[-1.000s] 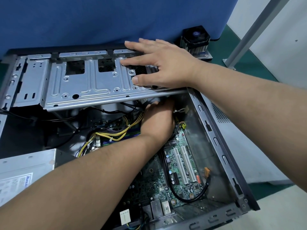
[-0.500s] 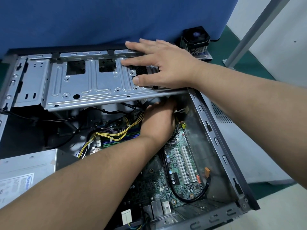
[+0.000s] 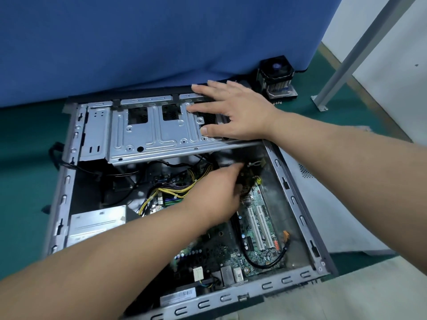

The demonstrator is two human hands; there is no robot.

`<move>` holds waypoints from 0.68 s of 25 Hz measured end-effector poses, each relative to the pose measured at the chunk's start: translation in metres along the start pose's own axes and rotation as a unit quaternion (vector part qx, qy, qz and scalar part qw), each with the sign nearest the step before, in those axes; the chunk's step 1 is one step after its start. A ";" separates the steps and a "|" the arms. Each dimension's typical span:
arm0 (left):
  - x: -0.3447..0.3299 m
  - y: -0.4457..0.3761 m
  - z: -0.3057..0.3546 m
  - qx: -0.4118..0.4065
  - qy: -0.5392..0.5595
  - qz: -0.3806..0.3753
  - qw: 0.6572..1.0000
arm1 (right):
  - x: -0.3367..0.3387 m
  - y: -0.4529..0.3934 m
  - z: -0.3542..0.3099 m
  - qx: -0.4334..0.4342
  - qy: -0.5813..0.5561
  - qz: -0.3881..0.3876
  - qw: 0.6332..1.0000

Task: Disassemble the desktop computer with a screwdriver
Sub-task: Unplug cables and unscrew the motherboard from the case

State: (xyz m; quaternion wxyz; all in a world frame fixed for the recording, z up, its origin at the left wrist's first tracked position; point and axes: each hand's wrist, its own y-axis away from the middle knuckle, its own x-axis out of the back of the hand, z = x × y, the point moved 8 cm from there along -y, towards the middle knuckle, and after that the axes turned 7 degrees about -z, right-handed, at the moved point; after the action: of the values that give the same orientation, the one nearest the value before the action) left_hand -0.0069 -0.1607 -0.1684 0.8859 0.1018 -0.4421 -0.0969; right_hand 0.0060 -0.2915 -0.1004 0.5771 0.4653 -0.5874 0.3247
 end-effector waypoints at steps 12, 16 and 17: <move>0.108 0.111 -0.058 -0.048 -0.158 0.227 0.960 | -0.003 0.000 0.003 0.001 0.003 0.004 1.000; 0.107 0.123 -0.069 0.058 -0.204 0.280 0.936 | -0.004 0.000 0.002 -0.003 -0.001 -0.001 1.000; 0.107 0.129 -0.070 0.089 -0.211 0.298 0.927 | -0.003 0.000 0.002 -0.003 -0.001 0.001 1.000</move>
State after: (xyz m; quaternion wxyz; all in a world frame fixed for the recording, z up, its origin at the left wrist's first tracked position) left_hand 0.1232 -0.0582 -0.0934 0.7478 0.0207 -0.6353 0.1915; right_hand 0.0049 -0.2925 -0.1040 0.5775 0.4630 -0.5898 0.3229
